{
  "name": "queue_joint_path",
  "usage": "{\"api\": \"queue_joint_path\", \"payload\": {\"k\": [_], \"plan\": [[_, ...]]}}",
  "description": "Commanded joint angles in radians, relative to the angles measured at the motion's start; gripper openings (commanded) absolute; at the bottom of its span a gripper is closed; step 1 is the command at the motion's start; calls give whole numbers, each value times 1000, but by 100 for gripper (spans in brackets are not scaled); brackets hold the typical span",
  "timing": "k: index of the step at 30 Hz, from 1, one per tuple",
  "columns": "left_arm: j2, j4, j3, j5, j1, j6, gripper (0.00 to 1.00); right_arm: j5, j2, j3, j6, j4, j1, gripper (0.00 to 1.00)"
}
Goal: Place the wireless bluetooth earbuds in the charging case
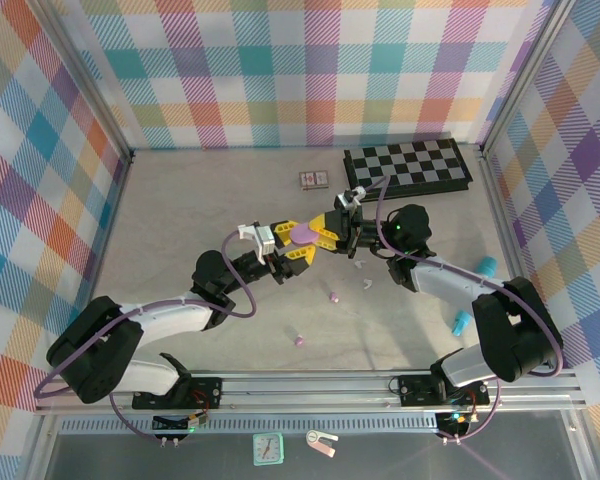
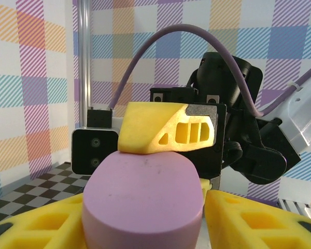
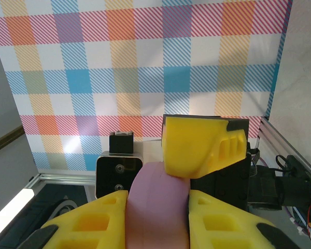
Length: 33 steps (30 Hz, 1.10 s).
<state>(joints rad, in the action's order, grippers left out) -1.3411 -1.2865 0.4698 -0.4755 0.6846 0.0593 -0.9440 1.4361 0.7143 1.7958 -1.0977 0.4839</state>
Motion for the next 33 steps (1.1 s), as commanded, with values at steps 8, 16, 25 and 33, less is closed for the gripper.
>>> {"api": "queue_joint_path", "payload": {"k": [8, 16, 25, 33], "plan": [[-18, -53, 35, -56, 3, -17, 50, 22, -10, 13, 17, -35, -4, 2], [-19, -53, 41, -63, 3, -15, 37, 18, -11, 21, 7, -8, -4, 3], [4, -42, 23, -61, -3, -17, 31, 63, -136, 34, -324, 475, -30, 62], [43, 63, 0, -136, -25, -57, 31, 181, -304, 165, -923, 1161, -88, 81]]}}
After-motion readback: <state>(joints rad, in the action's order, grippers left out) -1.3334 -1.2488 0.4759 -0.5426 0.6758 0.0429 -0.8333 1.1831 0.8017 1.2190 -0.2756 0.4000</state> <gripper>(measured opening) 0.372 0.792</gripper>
